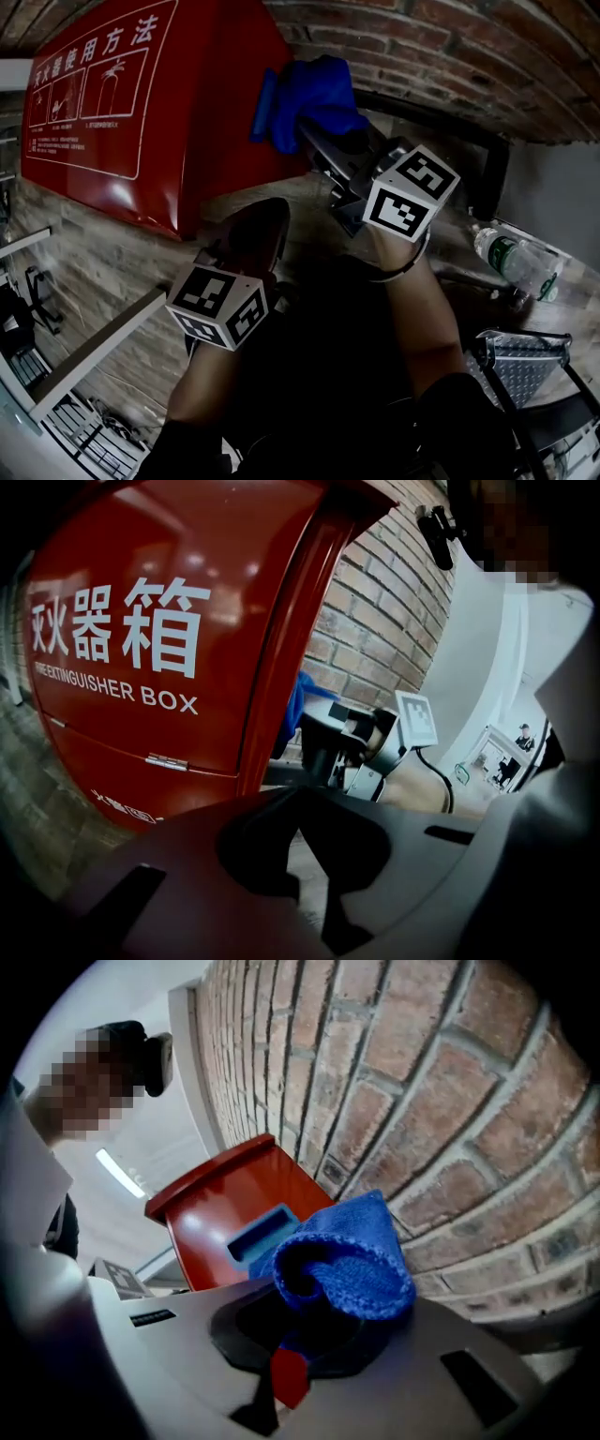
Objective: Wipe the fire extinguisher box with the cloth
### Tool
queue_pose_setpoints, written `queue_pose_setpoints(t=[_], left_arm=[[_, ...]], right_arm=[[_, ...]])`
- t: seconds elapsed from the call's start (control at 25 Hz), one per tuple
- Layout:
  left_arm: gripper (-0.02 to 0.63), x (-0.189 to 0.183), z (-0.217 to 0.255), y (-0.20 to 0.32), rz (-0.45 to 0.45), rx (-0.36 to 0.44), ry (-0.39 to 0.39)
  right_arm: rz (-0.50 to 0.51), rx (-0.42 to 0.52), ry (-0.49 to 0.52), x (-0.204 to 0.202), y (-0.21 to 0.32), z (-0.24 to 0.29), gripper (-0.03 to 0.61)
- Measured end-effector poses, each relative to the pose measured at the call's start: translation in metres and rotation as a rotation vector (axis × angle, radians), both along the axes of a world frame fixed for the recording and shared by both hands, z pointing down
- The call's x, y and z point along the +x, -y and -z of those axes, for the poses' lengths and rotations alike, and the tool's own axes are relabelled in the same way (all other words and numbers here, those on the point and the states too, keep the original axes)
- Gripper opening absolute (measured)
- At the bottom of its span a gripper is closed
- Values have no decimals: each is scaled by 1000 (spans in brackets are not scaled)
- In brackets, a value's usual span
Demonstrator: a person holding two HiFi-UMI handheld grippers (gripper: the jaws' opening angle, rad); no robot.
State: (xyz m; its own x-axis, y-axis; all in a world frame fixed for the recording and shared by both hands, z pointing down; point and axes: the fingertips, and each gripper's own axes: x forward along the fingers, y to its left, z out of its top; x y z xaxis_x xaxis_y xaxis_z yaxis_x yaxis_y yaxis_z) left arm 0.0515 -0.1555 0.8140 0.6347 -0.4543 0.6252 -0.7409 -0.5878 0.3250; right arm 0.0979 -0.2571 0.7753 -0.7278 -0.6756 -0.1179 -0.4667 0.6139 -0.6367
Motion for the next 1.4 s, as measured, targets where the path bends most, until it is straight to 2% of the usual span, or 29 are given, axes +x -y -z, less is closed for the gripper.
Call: queue_pose_setpoints(t=[0.12, 0.36, 0.44, 0.6, 0.76, 0.84, 0.96, 1.12, 1.4], left_arm=[[-6, 7, 1, 0, -9, -3, -19], [-6, 25, 2, -5, -59, -3, -38], [-6, 27, 1, -7, -64, -8, -36], [-6, 27, -2, -11, -76, -18, -32], [-6, 19, -6, -9, -59, -19, -19], [-6, 16, -6, -6, -51, -20, -18], [-6, 16, -6, -6, -54, -27, -23], [-6, 17, -6, -6, -51, -32, -33], [-6, 17, 2, -7, -49, -31, -55]], right_arm=[[-12, -95, -70, -1, 7, -48, 43], [-26, -274, -282, -1, 18, -157, 42], [-33, -348, -331, -1, 20, -199, 43], [-49, -449, -387, 1, 20, -250, 43], [31, -546, -489, -11, -3, -292, 43], [95, -569, -505, -21, -21, -303, 43], [175, -555, -490, -31, -35, -299, 41], [205, -477, -459, -35, -43, -275, 41], [162, -212, -256, -38, -44, -182, 41]])
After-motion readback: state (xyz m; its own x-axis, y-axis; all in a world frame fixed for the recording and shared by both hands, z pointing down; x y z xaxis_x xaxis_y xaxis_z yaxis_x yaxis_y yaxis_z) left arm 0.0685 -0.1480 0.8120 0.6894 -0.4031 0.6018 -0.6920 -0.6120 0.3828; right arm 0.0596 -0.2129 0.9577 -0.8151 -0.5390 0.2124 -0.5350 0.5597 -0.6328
